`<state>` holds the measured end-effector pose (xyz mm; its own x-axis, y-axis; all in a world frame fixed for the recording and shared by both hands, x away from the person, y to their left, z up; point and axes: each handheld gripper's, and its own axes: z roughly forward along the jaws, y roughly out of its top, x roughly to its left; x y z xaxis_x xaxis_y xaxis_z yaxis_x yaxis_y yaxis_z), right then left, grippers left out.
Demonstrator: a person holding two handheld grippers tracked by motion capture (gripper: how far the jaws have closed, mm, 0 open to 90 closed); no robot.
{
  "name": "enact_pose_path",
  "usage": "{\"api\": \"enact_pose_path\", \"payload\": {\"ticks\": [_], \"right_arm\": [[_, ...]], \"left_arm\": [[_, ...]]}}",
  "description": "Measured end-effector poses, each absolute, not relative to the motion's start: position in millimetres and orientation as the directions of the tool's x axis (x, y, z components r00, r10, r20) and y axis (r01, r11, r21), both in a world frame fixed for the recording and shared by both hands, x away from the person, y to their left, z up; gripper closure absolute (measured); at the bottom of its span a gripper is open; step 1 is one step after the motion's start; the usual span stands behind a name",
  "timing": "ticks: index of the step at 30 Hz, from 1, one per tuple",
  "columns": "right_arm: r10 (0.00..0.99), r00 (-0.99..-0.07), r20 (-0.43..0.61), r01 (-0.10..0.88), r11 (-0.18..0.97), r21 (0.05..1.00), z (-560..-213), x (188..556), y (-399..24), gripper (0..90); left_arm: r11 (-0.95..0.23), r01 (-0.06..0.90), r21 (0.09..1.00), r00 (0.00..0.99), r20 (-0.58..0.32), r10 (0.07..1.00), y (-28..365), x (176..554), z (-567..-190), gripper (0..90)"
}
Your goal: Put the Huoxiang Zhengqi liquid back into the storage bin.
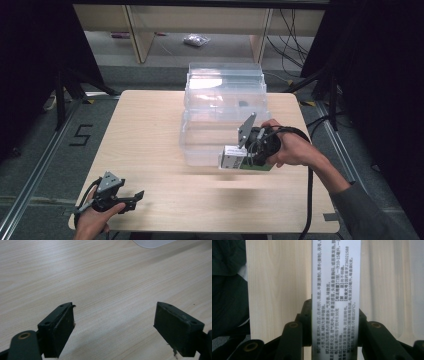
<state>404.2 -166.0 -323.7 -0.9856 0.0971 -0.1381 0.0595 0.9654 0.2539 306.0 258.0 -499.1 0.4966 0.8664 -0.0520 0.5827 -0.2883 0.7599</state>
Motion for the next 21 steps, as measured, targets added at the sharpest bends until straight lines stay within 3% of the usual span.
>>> {"api": "enact_pose_path", "payload": {"ticks": [1, 2, 10, 21], "right_arm": [[0.13, -0.983, -0.128, 0.096, 0.965, 0.243, -322.0, 403.4, -166.1, 64.9], [0.095, -0.985, -0.144, 0.055, 0.965, 0.257, -320.2, 410.2, -166.1, 64.9], [0.089, -0.983, -0.162, 0.048, 0.969, 0.243, -308.6, 427.8, -167.1, 64.9], [0.129, -0.979, -0.16, 0.091, 0.97, 0.225, -300.3, 454.7, -173.3, 64.9]], "left_arm": [[-0.289, 0.581, 0.761, 0.496, -0.051, 0.867, 258.1, 306.1, -499.0, 15.9], [-0.289, 0.581, 0.761, 0.497, -0.05, 0.866, 258.2, 306.2, -498.9, 15.8], [-0.284, 0.582, 0.762, 0.494, -0.054, 0.868, 258.8, 306.7, -499.3, 15.8], [-0.292, 0.585, 0.757, 0.5, -0.053, 0.864, 258.4, 306.4, -499.2, 15.8]]}}
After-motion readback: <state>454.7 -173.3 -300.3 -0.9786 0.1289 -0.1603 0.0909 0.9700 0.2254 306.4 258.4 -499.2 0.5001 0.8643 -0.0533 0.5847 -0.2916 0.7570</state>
